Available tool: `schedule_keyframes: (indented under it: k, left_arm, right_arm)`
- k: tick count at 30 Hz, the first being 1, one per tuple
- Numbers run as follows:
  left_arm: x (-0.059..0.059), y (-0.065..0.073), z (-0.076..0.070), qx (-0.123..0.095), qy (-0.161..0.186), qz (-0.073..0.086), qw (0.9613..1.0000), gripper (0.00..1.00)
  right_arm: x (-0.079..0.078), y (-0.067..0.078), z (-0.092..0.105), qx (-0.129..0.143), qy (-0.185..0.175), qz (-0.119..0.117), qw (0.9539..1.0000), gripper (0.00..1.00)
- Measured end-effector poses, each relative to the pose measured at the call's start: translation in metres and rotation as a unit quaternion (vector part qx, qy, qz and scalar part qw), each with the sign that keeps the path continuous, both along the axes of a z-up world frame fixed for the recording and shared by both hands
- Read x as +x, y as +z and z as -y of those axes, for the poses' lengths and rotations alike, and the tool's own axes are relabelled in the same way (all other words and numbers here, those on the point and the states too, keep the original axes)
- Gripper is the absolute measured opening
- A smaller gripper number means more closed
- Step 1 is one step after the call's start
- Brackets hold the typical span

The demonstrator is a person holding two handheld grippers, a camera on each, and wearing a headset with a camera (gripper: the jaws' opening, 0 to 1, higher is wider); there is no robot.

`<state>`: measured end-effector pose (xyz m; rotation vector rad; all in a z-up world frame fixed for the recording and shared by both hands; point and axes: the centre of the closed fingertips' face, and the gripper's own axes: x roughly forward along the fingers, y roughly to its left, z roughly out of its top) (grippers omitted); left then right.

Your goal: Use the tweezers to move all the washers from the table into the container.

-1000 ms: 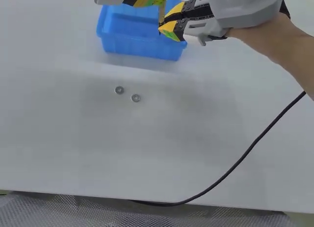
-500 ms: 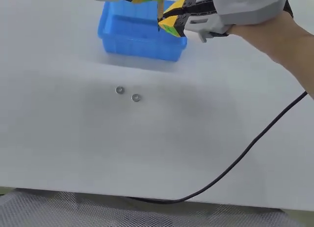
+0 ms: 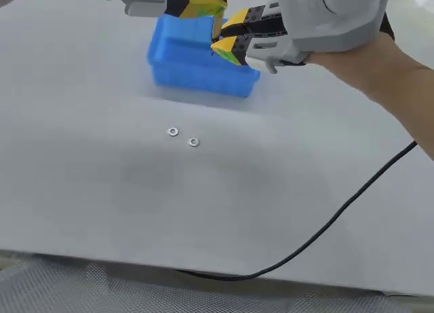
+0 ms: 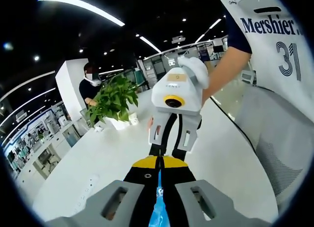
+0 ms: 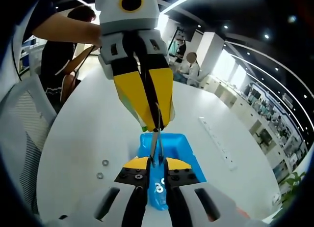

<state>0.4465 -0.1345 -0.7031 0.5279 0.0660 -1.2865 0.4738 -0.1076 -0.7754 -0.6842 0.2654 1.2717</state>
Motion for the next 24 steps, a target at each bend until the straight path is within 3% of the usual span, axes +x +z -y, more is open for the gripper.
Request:
schedule_keyframes:
  k: [3,9,24]
  left_arm:
    - [-0.012,-0.002,-0.001,-0.002,-0.001,-0.001,1.0000,0.03]
    - [-0.034,-0.021,-0.002,-0.002,-0.004,-0.027,0.9996,0.03]
    - [-0.064,-0.054,0.000,-0.004,-0.013,-0.074,0.9972,0.03]
  right_arm:
    - [-0.011,0.000,-0.002,0.004,0.007,-0.008,0.9999,0.14]
    - [-0.038,-0.021,-0.004,-0.015,0.030,-0.026,0.9991,0.14]
    - [-0.078,-0.053,-0.005,-0.032,0.060,-0.069,0.9953,0.14]
